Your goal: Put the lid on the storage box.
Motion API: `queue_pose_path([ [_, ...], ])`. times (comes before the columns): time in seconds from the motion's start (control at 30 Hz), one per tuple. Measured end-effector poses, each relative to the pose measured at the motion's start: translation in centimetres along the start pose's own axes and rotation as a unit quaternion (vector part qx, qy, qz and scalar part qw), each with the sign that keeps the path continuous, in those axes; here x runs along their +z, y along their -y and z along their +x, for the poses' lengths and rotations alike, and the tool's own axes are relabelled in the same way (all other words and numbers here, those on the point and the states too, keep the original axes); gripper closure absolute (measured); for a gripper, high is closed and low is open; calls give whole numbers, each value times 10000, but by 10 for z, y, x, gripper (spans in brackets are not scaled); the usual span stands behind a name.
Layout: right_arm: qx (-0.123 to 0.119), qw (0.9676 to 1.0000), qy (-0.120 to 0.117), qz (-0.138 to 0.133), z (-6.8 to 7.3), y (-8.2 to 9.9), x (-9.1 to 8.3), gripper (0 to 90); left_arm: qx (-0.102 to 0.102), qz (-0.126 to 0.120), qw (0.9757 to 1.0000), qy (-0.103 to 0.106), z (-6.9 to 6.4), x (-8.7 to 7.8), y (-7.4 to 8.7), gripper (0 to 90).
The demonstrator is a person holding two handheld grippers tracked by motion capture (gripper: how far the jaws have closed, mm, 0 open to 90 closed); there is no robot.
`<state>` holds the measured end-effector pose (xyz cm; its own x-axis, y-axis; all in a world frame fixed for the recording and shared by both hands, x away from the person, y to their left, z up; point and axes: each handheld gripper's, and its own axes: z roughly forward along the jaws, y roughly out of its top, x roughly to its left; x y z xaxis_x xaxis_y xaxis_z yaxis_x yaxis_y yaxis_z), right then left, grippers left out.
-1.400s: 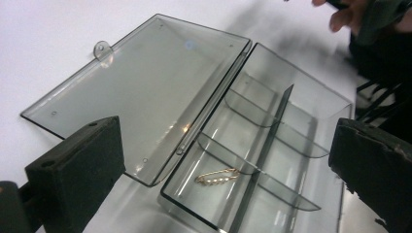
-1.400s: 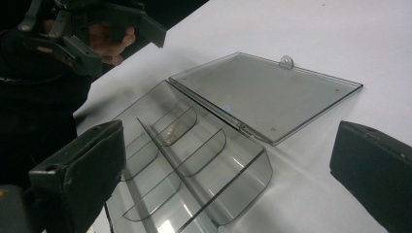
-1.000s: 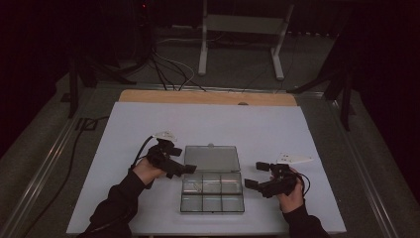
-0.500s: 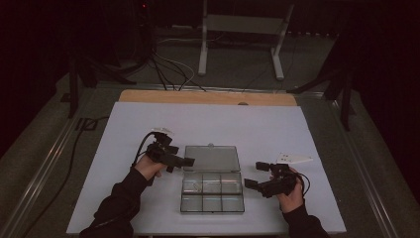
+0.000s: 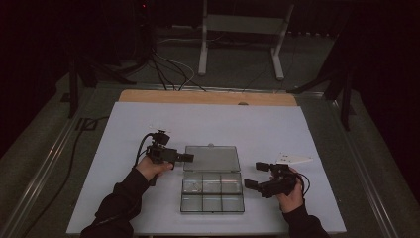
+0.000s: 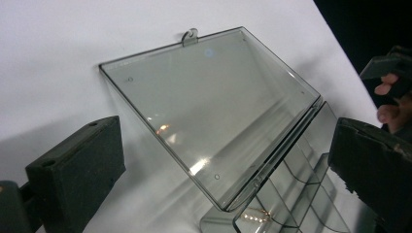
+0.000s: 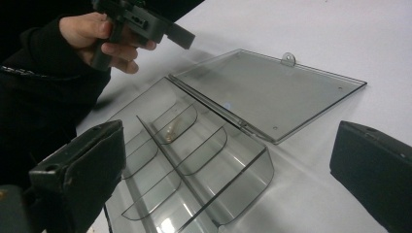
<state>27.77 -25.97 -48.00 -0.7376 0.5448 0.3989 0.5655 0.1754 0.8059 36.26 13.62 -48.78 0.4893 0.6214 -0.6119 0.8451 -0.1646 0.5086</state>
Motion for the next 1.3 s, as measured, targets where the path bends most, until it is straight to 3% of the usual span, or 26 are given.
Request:
queue_pose_path([
  [0.13,-42,10000,-3,6,2,0,0,0,-188,-8,9997,132,7,1,2,43],
  [0.2,-46,10000,3,6,2,0,0,0,-217,39,9997,93,7,4,3,48],
  [0.27,-45,10000,0,4,2,0,0,0,-217,39,9997,93,7,4,3,48],
  [0.3,-46,10000,3,5,1,0,-1,0,-114,175,9998,-63,6,8,5,64],
  [0.37,-39,10000,5,0,1,-1,-1,0,-48,203,9996,-182,5,10,6,64],
  [0.53,-64,10000,17,18,1,0,-1,0,-38,319,9992,-228,5,14,8,108],
  [0.6,-66,10000,22,21,1,0,-1,0,-60,317,9993,-171,5,14,9,161],
  [0.7,-78,10000,24,-1,1,-1,-1,0,-41,326,9993,-158,5,14,10,163],
  [0.93,-74,10000,24,-4,1,-1,-2,0,-261,326,9991,-54,9,16,12,165],
  [1.07,-75,10000,26,-4,1,-1,-2,0,-286,355,9990,-27,10,17,12,171],
  [1.3,-79,10000,30,-7,1,-1,-2,0,-310,420,9986,58,12,19,14,257],
])
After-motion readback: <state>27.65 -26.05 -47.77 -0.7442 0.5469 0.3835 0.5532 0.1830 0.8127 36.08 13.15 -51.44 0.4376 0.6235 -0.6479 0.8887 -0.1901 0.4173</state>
